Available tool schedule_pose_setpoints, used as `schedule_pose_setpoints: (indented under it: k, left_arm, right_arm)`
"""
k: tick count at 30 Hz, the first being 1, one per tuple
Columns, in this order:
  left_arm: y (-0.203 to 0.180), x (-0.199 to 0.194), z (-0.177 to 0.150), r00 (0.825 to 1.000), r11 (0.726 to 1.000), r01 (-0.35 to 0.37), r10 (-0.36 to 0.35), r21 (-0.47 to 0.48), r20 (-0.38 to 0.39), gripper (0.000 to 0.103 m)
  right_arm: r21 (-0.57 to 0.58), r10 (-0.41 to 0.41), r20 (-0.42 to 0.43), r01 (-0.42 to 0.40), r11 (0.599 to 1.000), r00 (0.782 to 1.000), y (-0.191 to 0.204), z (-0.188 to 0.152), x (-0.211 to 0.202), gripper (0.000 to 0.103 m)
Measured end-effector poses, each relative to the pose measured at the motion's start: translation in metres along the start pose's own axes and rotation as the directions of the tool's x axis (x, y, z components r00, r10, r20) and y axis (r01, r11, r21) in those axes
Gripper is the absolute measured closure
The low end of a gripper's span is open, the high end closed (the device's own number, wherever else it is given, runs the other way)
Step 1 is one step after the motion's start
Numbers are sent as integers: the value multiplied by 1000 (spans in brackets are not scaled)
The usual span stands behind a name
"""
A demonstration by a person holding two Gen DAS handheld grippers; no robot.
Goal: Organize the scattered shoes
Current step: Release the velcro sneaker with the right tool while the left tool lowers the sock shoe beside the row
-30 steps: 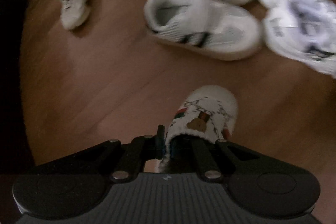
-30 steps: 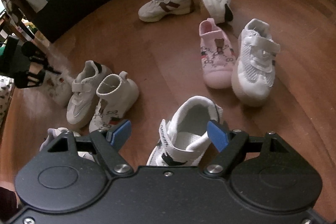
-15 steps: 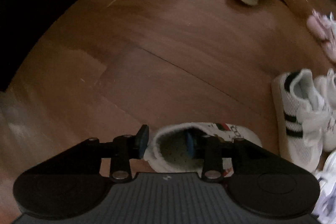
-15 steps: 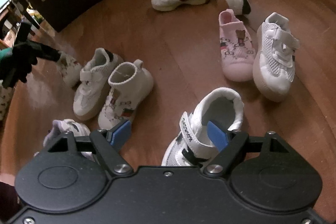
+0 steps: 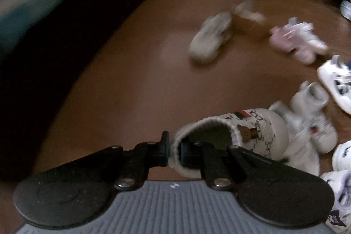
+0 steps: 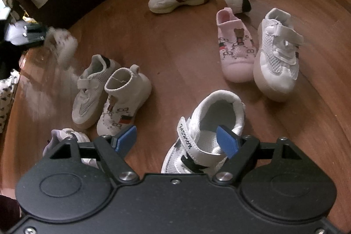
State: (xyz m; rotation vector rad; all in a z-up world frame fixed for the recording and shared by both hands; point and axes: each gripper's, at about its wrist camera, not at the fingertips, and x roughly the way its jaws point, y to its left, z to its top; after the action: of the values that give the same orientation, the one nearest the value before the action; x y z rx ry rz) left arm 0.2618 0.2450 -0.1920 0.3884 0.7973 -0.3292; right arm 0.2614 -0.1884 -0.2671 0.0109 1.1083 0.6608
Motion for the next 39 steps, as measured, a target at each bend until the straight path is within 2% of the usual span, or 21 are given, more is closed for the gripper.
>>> schedule_pose_setpoints:
  k: [1,3,5,6,8,10,12,15,16,18,28,32,36,39]
  left_arm:
    - [-10,-6,12,998,998,32,-35,62,49,94]
    - [-32,-10,29,991,981,77,-96,179,95,94]
    - [-69,-7,50,978,933,131,-177,335,109,94]
    - [-80,-5,54,975,917,144,-196,372,105,94]
    - [-117,7,66,959,842,198,-272,502,79,94]
    - [-145,20,72,946,775,238,-321,585,41,94]
    - [-172,32,75,931,698,277,-366,661,-4,94]
    - [-199,46,69,914,621,310,-404,720,-46,94]
    - [-211,53,67,908,584,319,-415,747,-64,94]
    - [-226,59,64,903,539,322,-421,778,-83,94]
    - [-256,100,63,896,402,351,-407,846,-178,94]
    - [-263,117,56,900,353,353,-381,866,-211,94]
    - [-264,126,51,909,335,348,-350,876,-227,95]
    - [-262,131,46,914,363,341,-345,867,-215,94]
  right_arm:
    - [0,0,1,0,1000,1000,-1,0,-1,21]
    - [2,-2,5,2,1000,1000,-4,-1,-2,21]
    - [19,-4,12,4,1000,1000,-11,-2,-4,21]
    - [31,0,14,0,1000,1000,-14,-2,-5,21]
    - [63,14,32,-16,998,999,-23,-3,-8,21]
    - [78,15,36,-18,997,999,-29,-4,-10,21]
    - [88,8,38,-11,996,999,-35,-6,-12,21]
    - [105,11,40,-15,994,999,-44,-7,-13,21]
    - [109,13,41,-17,994,999,-46,-8,-13,21]
    - [118,17,43,-21,993,999,-50,-9,-13,21]
    - [149,46,56,-54,987,997,-64,-9,-16,21]
    - [135,66,46,-72,988,997,-62,-4,-15,21]
    - [94,36,50,-41,995,998,-56,4,-17,21]
    - [95,47,50,-52,994,998,-57,13,-18,23]
